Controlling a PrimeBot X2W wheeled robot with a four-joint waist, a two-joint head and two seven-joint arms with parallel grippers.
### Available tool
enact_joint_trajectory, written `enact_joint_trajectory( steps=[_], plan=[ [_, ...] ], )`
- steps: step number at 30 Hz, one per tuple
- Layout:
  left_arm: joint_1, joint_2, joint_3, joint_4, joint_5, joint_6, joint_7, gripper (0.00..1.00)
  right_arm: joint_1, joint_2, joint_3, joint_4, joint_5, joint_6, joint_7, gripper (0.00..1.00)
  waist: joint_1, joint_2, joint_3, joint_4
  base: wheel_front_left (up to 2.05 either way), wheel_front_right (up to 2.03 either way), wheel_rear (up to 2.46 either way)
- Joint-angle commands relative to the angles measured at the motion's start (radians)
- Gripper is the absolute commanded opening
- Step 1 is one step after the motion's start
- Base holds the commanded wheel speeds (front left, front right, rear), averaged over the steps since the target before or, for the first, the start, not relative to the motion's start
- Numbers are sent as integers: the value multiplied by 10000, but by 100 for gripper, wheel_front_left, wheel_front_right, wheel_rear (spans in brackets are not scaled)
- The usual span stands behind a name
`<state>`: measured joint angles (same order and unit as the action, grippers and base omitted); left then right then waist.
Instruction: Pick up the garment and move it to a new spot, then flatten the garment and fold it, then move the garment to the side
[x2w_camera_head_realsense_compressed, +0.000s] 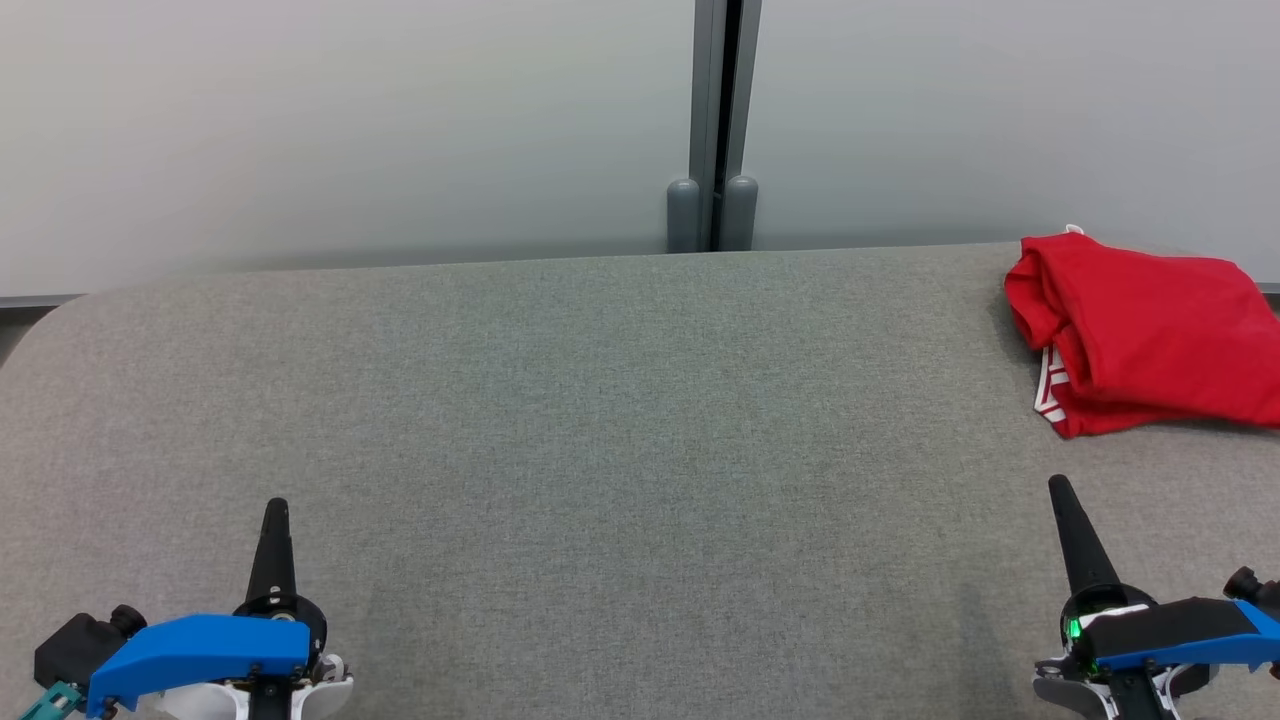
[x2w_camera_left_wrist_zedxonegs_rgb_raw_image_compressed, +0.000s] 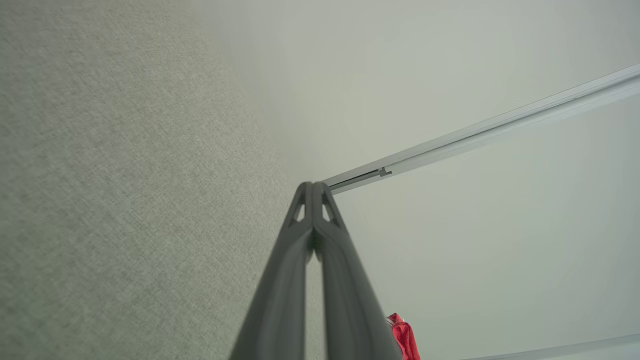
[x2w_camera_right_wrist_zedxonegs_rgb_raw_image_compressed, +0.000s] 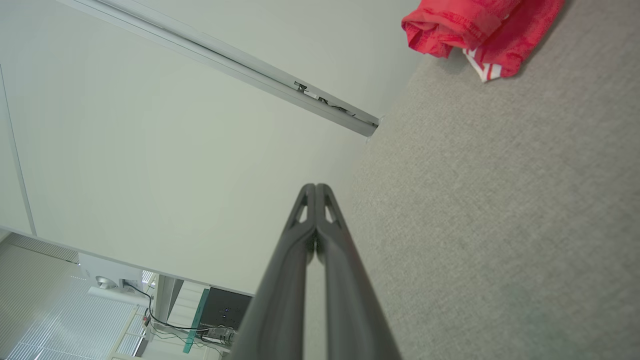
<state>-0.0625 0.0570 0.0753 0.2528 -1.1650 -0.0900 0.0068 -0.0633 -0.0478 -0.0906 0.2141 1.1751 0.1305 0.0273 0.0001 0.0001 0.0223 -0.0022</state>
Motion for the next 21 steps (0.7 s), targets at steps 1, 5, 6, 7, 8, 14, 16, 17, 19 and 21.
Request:
enact_joint_trajectory(
  steps=[1, 5, 6, 7, 8, 14, 16, 17, 19, 21],
  plan=[
    [-194, 11, 41, -97, -246, -80, 45, 0, -219, -40, -41, -30, 257, 2, 69, 0, 0, -1, -4, 1, 0, 0, 0],
    [-239, 4, 75, -99, -637, -108, 148, 0, -240, -40, -59, 4, 635, 2, 148, 0, 0, -1, -18, 3, 0, 0, 0],
    [-250, 1, 84, -99, -738, -120, 175, 0, -248, -40, -65, 11, 735, 2, 164, 0, 0, -1, -22, 3, 0, 0, 0],
    [-259, -1, 92, -99, -837, -121, 194, 0, -253, -40, -69, 16, 832, 2, 188, 0, 0, -1, -26, 4, 0, 0, 0],
    [-267, -4, 103, -99, -930, -131, 213, 0, -255, -40, -72, 23, 926, 2, 202, 0, 0, -1, -29, 4, 0, 0, 0],
    [-312, -16, 158, -100, -1488, -174, 353, 0, -298, -40, -99, 70, 1467, 3, 314, 0, 0, -1, -51, 6, 0, 0, 0],
    [-315, -20, 175, -100, -1661, -196, 400, 0, -316, -40, -109, 85, 1640, 3, 338, 0, 0, -1, -58, 7, 0, 0, 0],
    [-317, -23, 185, -99, -1750, -199, 429, 0, -326, -40, -113, 91, 1722, 3, 358, 0, 0, -1, -62, 8, 0, 0, 0],
    [-322, -27, 203, -100, -1928, -218, 467, 0, -344, -40, -122, 104, 1890, 3, 402, 0, 0, -1, -69, 8, 0, 0, 0],
    [-339, -30, 219, -99, -2103, -239, 515, 0, -357, -40, -131, 118, 2064, 3, 429, 0, 0, -1, -76, 9, 0, 0, 0]
  ],
)
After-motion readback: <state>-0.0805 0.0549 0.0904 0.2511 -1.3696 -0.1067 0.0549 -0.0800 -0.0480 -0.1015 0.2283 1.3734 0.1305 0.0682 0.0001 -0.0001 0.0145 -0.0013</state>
